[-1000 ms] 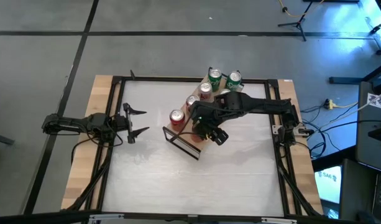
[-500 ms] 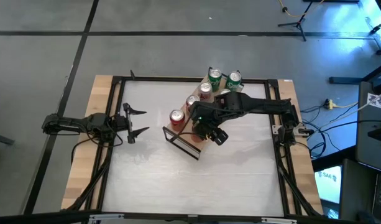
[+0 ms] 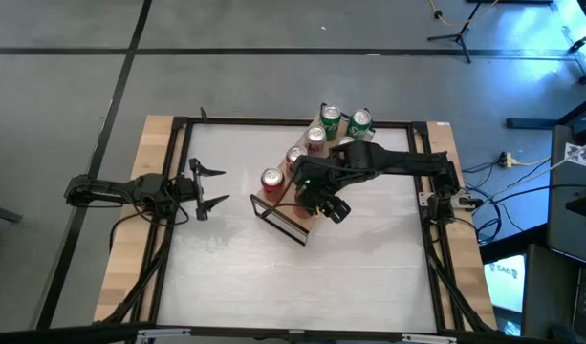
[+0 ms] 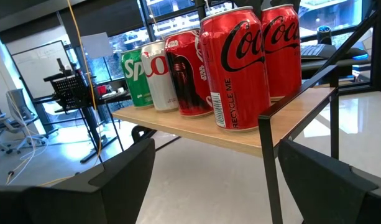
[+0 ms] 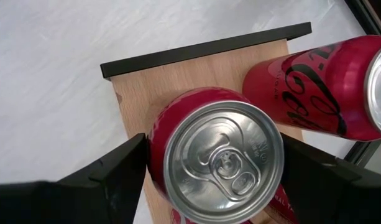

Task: Place canned beverage on shelf
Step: Put the red-black soda can on the shelf aligned with the other red-black soda can

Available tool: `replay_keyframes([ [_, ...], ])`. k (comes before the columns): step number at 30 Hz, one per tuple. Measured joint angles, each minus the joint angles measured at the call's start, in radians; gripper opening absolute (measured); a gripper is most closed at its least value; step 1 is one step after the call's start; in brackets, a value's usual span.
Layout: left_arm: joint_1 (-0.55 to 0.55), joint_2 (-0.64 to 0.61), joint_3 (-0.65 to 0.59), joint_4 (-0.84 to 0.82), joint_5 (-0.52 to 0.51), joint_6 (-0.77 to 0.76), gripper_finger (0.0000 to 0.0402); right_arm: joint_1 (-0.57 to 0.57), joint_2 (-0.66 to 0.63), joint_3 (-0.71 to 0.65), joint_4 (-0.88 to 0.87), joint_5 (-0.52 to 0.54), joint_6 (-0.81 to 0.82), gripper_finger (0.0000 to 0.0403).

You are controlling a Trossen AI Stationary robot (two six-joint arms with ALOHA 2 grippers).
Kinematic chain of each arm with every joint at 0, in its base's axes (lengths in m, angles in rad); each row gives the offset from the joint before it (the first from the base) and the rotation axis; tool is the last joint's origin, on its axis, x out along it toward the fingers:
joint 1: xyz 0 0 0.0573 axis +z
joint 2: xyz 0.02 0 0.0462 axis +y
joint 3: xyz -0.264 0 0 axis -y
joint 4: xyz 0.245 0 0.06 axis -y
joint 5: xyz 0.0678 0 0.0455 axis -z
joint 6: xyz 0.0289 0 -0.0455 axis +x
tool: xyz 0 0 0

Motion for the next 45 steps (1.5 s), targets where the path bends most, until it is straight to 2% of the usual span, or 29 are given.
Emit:
replay_keyframes([
  [33, 0.000, 0.000, 0.000, 0.000, 0.000, 0.000, 0.0330, 0.000, 0.000, 0.000, 0.001, 0.004, 0.009, 0.0311],
  [36, 0.000, 0.000, 0.000, 0.000, 0.000, 0.000, 0.0330, 0.000, 0.000, 0.000, 0.003, -0.004, 0.008, 0.0325],
  [42, 0.000, 0.000, 0.000, 0.000, 0.000, 0.000, 0.0330, -0.001, 0.011, -0.007, -0.024, 0.009, 0.006, 0.0386],
  [45, 0.000, 0.000, 0.000, 0.000, 0.000, 0.000, 0.0330, -0.002, 0.008, -0.006, -0.016, 0.008, 0.006, 0.0395],
])
